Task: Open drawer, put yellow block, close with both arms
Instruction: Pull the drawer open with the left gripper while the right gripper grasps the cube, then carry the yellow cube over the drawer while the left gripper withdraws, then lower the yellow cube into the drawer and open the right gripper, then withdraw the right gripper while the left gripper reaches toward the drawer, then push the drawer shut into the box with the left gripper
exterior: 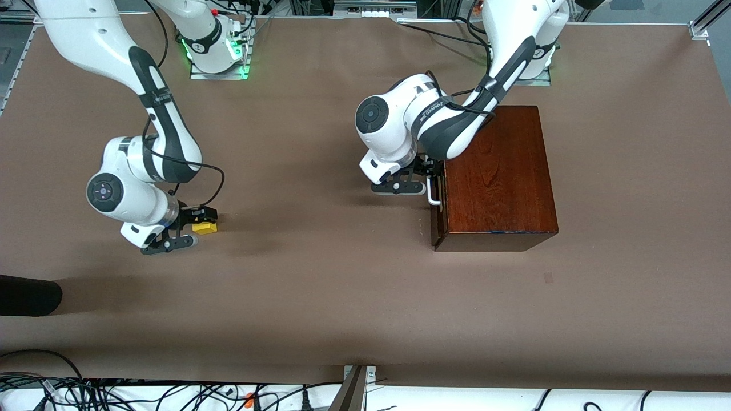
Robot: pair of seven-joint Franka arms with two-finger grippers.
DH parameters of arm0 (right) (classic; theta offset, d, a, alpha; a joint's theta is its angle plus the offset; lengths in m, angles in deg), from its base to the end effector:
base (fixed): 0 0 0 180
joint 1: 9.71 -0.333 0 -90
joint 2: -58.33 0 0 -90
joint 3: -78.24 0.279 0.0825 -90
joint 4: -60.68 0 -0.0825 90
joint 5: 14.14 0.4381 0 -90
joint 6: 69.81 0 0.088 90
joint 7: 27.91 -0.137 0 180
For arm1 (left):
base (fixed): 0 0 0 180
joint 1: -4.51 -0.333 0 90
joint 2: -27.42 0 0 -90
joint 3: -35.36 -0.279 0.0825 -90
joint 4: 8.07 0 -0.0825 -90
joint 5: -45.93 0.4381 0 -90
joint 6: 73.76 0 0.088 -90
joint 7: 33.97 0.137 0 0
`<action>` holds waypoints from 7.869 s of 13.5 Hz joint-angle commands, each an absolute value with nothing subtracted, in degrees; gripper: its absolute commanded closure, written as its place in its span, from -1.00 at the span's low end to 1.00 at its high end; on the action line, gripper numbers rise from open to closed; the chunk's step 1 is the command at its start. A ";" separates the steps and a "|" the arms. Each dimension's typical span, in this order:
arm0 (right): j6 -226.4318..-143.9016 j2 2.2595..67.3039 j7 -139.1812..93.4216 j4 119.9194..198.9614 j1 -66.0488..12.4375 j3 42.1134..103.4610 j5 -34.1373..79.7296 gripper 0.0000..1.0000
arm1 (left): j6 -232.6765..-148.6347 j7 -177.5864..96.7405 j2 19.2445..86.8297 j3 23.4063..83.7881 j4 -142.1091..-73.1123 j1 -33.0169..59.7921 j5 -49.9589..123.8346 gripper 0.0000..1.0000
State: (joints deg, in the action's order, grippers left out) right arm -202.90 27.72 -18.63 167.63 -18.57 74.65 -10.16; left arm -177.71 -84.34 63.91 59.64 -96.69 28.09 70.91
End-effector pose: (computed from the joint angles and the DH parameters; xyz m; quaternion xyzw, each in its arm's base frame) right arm 0.6440 0.0610 0.1207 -0.9936 -0.1057 0.0379 0.0097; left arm 0.5049 -0.4603 0.1949 -0.9850 0.0455 0.0427 0.1606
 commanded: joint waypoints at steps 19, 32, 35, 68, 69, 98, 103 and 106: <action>-169.06 35.57 -11.65 143.50 -17.53 73.05 -9.39 0.87 | -178.35 -94.44 76.36 59.35 -77.52 39.58 71.77 -1.00; -165.08 35.75 -6.82 141.01 -17.53 71.21 -9.13 0.87 | -177.57 -94.71 71.12 60.14 -73.10 37.66 66.86 -1.00; -165.08 35.83 -6.82 141.01 -17.53 71.29 -9.04 0.87 | -176.06 -90.33 60.76 60.14 -80.56 31.17 60.98 -1.00; -187.94 14.12 -1.90 128.88 -56.03 88.78 -26.26 0.70 | -161.56 -35.99 24.51 36.41 -99.04 8.29 44.52 -1.00; -188.02 14.21 -1.98 130.19 -56.03 88.78 -26.44 0.69 | -161.56 -35.91 24.52 36.50 -99.13 8.29 44.61 -1.00; -165.00 61.85 -19.09 157.10 -20.61 75.42 -12.73 -1.00 | -168.75 -35.82 43.49 52.76 -87.09 19.87 46.97 -1.00; -166.58 60.62 -25.10 156.05 -20.87 75.51 -12.91 -1.00 | -179.12 -18.03 53.14 52.76 -86.13 34.29 53.65 -1.00; -165.00 60.18 -25.01 153.06 -20.70 75.34 -13.44 -1.00 | -180.37 -2.74 61.22 52.50 -80.69 38.60 55.50 -1.00</action>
